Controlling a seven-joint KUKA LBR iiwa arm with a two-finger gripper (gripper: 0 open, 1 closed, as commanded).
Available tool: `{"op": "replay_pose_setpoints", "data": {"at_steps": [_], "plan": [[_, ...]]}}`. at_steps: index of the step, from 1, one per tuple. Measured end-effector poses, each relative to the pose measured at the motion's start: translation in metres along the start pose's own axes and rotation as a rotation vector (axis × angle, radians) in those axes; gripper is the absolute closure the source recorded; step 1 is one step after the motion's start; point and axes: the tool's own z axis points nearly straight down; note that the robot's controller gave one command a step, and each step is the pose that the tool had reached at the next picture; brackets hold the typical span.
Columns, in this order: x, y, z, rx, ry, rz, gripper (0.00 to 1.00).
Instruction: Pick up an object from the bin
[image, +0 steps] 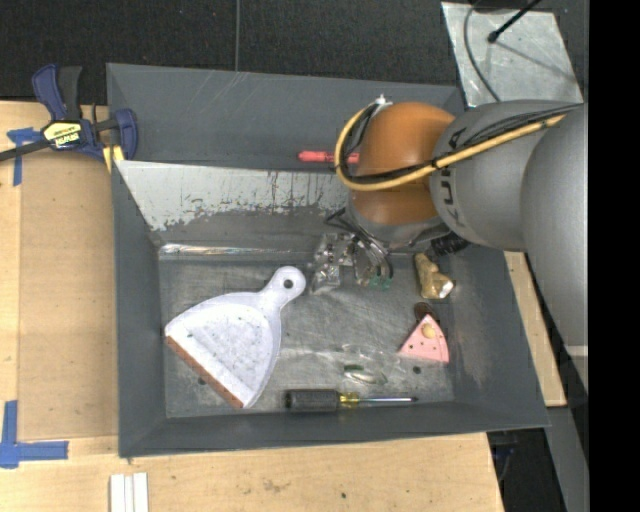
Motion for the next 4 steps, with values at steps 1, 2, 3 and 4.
{"op": "replay_pose_setpoints", "data": {"at_steps": [1,2,3,4], "plan": [[-0.002,-0.006,-0.001,0.000,-0.004,0.000,1.00],[0.005,-0.010,0.021,-0.002,-0.008,-0.009,1.00],[0.003,-0.012,0.023,-0.004,-0.009,-0.022,1.00],[0.048,-0.025,-0.001,0.000,0.002,-0.039,1.00]]}}
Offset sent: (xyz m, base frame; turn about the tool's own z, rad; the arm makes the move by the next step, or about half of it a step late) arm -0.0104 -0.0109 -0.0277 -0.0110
